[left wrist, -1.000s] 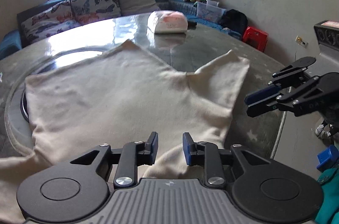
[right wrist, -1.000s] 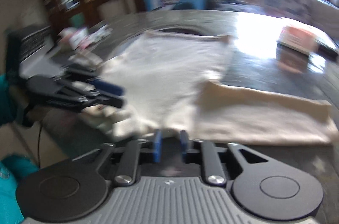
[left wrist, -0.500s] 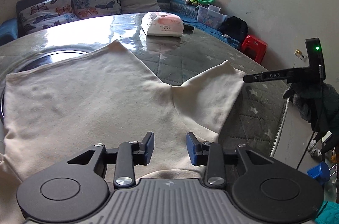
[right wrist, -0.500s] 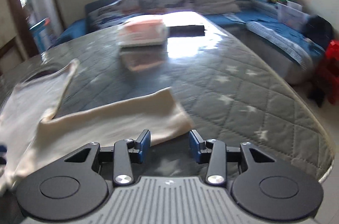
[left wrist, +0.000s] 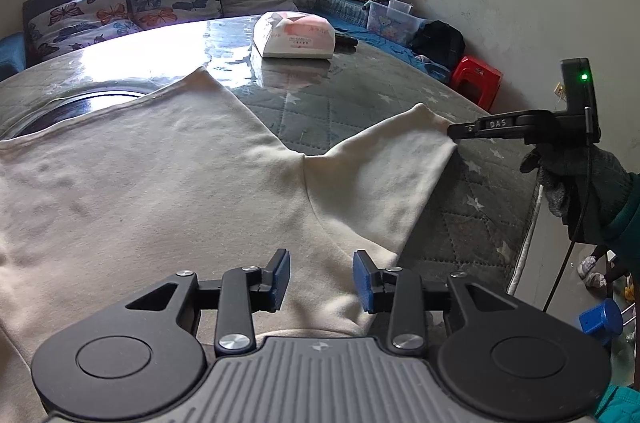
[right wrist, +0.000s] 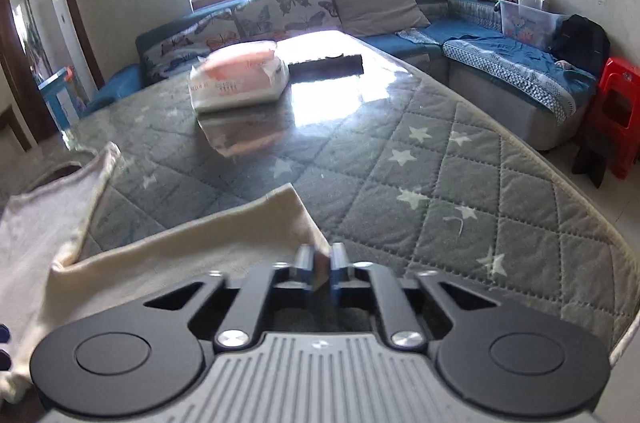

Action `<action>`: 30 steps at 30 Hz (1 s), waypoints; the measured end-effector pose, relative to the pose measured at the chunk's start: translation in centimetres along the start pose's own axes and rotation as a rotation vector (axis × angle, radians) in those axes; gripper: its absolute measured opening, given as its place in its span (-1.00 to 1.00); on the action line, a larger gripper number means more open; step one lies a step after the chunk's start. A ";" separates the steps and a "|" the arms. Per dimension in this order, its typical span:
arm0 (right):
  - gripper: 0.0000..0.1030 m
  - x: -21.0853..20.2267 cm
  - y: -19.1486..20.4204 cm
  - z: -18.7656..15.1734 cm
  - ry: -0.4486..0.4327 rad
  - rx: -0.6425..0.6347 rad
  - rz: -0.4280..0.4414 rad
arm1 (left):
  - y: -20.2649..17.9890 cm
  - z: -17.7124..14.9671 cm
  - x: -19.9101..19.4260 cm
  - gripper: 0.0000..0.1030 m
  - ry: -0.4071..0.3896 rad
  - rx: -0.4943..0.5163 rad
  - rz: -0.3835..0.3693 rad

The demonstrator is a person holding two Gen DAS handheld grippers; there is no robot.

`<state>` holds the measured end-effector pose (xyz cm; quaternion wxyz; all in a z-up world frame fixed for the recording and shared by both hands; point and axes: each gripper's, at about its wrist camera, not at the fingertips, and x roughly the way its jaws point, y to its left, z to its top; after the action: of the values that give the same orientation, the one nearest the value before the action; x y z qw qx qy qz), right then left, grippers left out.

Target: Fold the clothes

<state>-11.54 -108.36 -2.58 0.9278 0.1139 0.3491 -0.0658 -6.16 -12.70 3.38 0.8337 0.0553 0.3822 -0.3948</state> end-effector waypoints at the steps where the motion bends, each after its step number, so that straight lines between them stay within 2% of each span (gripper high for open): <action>1: -0.91 -0.4 0.0 0.2 -0.014 0.000 0.008 | 0.0 0.1 0.0 -0.26 -0.002 -0.002 0.001; 7: -0.92 -3.3 1.0 2.3 -0.102 -0.020 0.065 | -0.6 0.4 0.5 -0.22 -0.007 0.020 -0.010; 13: -0.92 -2.5 1.4 2.0 -0.071 -0.028 0.051 | -1.2 0.1 1.4 -0.22 0.004 0.036 -0.012; 18: -0.92 -4.2 2.4 3.0 -0.103 -0.055 0.073 | -0.3 0.3 0.1 -0.12 -0.033 0.012 -0.008; 22: -0.92 -6.7 4.7 4.7 -0.149 -0.120 0.131 | 1.3 0.3 -2.0 -0.10 -0.073 -0.025 0.021; 30: -0.92 -10.4 13.9 7.0 -0.196 -0.320 0.321 | 5.7 -1.2 -6.4 -0.04 -0.154 -0.142 0.116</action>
<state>-12.15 -96.33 11.72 0.9621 0.0123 0.2407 0.1278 -5.44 -4.40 5.75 0.8838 -0.0125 0.3403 -0.3207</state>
